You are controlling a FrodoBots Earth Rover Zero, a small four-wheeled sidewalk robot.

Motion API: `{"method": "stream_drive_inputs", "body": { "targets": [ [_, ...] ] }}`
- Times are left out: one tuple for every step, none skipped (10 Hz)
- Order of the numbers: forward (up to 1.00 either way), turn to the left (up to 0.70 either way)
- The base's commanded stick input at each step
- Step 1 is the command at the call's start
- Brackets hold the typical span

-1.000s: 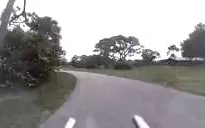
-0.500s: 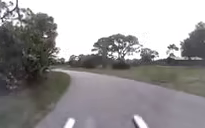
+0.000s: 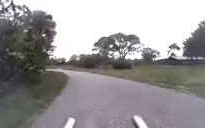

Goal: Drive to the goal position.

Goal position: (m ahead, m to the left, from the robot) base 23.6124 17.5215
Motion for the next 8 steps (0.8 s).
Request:
{"method": "stream_drive_inputs", "body": {
  "targets": [
    [0.85, 0.0],
    [0.85, 0.0],
    [0.85, 0.0],
    [0.85, 0.0],
    [0.85, 0.0],
    [0.85, 0.0],
    [0.85, 0.0],
    [0.85, 0.0]
  ]
}}
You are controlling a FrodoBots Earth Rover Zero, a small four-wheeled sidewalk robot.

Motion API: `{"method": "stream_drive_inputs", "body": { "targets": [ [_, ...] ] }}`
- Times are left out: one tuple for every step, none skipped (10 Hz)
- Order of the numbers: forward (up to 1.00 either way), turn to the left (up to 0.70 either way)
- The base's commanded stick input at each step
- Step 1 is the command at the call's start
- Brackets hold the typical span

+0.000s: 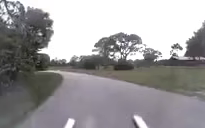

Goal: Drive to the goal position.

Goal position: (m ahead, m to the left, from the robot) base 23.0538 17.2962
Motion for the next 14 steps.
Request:
{"method": "stream_drive_inputs", "body": {
  "targets": [
    [0.85, 0.0],
    [0.85, 0.02],
    [0.85, 0.13],
    [0.85, 0.21],
    [0.85, 0.29],
    [0.85, 0.34],
    [0.85, 0.32],
    [0.85, 0.2],
    [0.85, 0.33],
    [0.85, 0.18],
    [0.85, 0.02],
    [0.85, 0.05],
    [0.85, 0.34],
    [0.85, 0.34]
  ]
}}
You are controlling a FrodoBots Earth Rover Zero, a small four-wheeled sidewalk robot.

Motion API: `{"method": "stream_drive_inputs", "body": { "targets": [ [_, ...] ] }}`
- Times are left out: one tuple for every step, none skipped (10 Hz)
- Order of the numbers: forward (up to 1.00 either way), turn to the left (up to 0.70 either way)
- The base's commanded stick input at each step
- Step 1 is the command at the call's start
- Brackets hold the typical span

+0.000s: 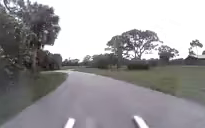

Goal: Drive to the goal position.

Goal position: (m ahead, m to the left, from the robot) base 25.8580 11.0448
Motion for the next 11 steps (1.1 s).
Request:
{"method": "stream_drive_inputs", "body": {
  "targets": [
    [0.85, 0.34],
    [0.85, 0.0],
    [0.85, 0.0],
    [0.85, 0.0],
    [0.85, 0.0],
    [0.85, 0.0],
    [0.85, 0.0],
    [0.85, 0.0],
    [0.85, 0.0],
    [0.85, 0.0],
    [0.85, 0.0]
  ]
}}
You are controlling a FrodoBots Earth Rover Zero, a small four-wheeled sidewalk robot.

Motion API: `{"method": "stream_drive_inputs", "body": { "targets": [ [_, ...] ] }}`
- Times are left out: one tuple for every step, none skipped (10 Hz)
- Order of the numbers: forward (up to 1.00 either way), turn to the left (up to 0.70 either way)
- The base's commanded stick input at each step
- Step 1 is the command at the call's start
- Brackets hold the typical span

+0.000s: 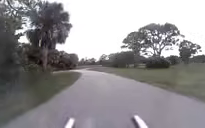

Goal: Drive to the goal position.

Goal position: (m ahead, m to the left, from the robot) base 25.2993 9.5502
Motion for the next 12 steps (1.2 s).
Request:
{"method": "stream_drive_inputs", "body": {
  "targets": [
    [0.85, 0.0],
    [0.85, 0.0],
    [0.85, 0.0],
    [0.85, 0.0],
    [0.85, 0.0],
    [0.85, 0.0],
    [0.85, 0.0],
    [0.85, 0.0],
    [0.85, 0.0],
    [0.85, 0.0],
    [0.85, 0.0],
    [0.85, 0.0]
  ]
}}
